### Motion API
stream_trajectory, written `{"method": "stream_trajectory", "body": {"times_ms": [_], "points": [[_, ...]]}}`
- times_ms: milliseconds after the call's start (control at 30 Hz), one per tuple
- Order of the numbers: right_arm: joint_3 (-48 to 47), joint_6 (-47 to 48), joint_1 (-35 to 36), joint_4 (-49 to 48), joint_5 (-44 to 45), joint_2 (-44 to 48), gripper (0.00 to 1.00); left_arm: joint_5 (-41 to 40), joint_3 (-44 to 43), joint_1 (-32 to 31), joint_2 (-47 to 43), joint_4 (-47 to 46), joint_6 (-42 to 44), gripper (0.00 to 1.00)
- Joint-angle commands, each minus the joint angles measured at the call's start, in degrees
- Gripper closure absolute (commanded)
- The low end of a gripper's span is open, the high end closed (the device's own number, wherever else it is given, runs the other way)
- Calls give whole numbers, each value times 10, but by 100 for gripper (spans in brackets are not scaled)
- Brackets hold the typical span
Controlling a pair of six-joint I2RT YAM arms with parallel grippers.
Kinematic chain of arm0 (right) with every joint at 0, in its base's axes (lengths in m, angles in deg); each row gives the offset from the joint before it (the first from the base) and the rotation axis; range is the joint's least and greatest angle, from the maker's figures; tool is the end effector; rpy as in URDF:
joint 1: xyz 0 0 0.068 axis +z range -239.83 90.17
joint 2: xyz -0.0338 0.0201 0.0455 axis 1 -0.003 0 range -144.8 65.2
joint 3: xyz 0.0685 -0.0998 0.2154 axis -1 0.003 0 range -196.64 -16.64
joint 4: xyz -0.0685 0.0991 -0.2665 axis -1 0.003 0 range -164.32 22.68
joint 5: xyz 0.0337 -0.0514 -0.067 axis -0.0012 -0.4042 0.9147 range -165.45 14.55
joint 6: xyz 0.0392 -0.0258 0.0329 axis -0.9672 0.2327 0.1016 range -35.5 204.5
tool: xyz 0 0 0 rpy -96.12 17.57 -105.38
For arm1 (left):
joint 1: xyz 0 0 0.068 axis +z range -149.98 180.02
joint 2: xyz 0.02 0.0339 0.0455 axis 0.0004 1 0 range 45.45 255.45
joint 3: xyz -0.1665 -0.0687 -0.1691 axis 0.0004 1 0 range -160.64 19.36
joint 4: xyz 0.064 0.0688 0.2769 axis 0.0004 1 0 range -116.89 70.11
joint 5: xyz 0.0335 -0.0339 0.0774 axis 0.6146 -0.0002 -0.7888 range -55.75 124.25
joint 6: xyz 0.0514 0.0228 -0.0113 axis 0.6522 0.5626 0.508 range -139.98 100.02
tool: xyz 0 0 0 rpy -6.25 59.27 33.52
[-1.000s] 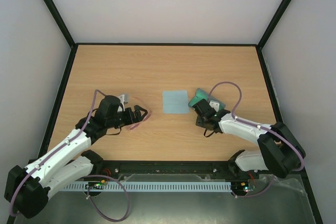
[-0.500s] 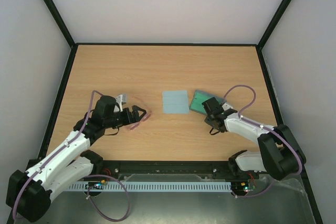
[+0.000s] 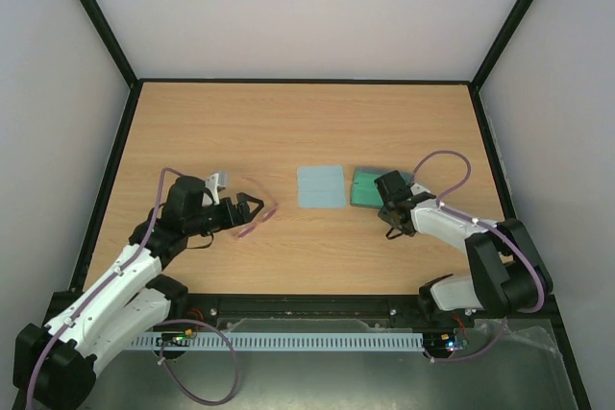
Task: Organize the sunglasses
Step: Adjust the sunglasses case at the center of the board.
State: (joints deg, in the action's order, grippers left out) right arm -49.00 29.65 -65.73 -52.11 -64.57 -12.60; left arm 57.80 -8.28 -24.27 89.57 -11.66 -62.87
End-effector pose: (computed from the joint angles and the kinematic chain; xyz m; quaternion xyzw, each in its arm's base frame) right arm 0.2322 0.0955 0.0844 0.2767 0.9368 0.0509 0.2081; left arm 0.2008 -0.1084 0.1989 -0.0401 0.8598 -0.4122 0.2985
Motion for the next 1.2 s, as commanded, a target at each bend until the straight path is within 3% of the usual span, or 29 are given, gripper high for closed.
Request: {"method": "stream_trajectory", "body": {"times_ms": [0, 400, 633, 733, 833, 967, 1100, 1167], "points": [[-15, 14, -14, -18, 29, -11, 62, 6, 5, 4, 0, 14, 6, 0], [-23, 70, -53, -10, 12, 24, 59, -14, -16, 4, -3, 48, 11, 1], [-88, 81, 52, 64, 20, 169, 32, -31, -33, 11, 0, 68, 17, 0], [-118, 106, 109, 30, -54, 162, 23, -29, -46, 22, 8, 71, 17, 0], [-168, 136, 148, 20, -107, 92, 20, -28, -60, 32, 12, 81, 21, 0], [-237, 163, 199, 26, -99, -16, 26, -32, -80, 46, 6, 108, 29, 1], [-282, 170, 217, 1, -123, -95, 54, -36, -92, 54, -6, 130, 33, 0], [-305, 177, 225, 5, -107, -138, 61, -37, -93, 56, -13, 135, 32, 0]]}}
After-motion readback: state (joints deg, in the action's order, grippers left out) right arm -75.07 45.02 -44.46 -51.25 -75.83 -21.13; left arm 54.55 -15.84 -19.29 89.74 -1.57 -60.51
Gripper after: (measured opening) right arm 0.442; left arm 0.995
